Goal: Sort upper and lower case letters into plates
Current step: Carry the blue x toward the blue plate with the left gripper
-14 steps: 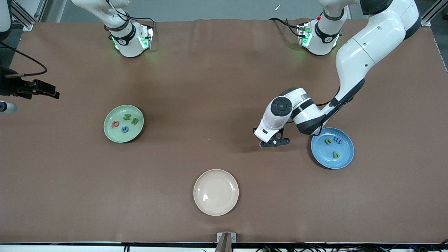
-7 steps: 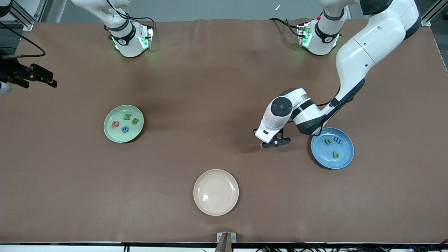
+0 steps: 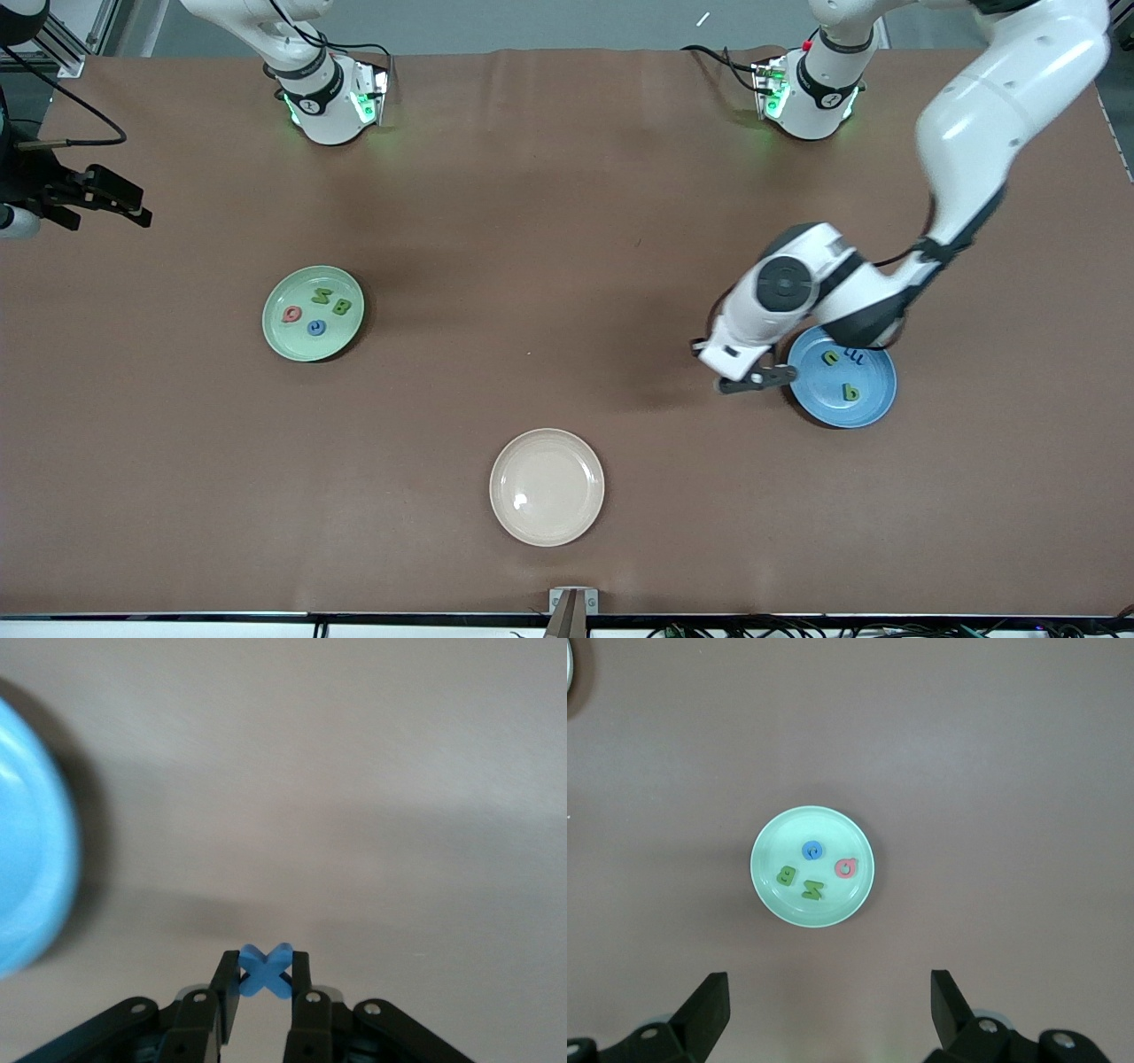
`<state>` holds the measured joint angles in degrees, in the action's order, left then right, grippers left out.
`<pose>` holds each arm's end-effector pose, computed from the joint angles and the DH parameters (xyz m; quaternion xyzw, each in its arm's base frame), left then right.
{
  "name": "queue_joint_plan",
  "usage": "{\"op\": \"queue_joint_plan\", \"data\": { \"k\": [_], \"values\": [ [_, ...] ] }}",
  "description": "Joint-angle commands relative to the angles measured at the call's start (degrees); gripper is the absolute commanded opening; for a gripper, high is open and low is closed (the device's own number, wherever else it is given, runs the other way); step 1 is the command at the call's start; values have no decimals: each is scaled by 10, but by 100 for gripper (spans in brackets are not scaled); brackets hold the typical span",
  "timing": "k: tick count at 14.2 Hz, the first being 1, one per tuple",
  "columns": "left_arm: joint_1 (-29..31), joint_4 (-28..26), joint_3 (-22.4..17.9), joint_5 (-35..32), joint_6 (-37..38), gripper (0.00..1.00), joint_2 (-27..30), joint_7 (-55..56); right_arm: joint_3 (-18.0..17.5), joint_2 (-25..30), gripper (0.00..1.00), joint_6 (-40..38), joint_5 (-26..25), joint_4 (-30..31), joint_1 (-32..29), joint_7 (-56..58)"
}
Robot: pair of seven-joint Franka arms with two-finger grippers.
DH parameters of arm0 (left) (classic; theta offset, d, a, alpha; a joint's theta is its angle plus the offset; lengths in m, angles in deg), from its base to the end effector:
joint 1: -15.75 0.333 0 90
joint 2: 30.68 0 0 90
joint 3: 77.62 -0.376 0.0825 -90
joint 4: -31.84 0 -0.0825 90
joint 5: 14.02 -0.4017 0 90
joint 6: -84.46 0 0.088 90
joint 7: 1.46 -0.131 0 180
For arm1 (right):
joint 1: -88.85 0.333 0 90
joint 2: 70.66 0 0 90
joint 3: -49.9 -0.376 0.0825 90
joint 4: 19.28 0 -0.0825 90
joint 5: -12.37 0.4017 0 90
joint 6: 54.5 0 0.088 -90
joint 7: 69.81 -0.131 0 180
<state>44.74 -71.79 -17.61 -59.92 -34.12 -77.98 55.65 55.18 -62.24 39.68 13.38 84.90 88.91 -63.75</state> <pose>0.6352 -0.2284 0.2626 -0.9974 -0.0669 0.0261 0.0083 0.5168 -0.0485 0.6251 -0.9998 -0.0072 0.0125 0.0168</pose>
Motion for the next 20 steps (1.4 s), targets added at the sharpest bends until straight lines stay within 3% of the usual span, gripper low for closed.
{"op": "queue_joint_plan", "data": {
  "k": [1,6,11,13,17,18,19,20],
  "values": [
    [88,-28,35,7,19,5,12,-82,1,12,100,11,-8,3,3,3],
    [157,-32,30,-37,10,5,2,-182,1,-18,100,4,-8,-54,1,3],
    [88,-10,-86,-78,-89,6,-12,-179,1,-36,100,-5,-8,-80,2,2],
    [79,-4,-101,-78,-104,6,-12,-181,1,-53,100,-28,-8,-104,2,2],
    [81,-6,-105,-79,-104,8,-12,-188,2,-51,100,-38,-3,-89,-1,3],
    [83,-6,-106,-79,-104,22,-11,-191,2,-49,100,-33,-1,-79,-1,3],
    [85,-5,-105,-78,-104,44,-9,-198,2,-47,100,-31,0,-72,-2,4],
    [87,-5,-105,-77,-104,73,-6,-198,3,-47,100,-31,0,-72,-2,4]
  ]
}}
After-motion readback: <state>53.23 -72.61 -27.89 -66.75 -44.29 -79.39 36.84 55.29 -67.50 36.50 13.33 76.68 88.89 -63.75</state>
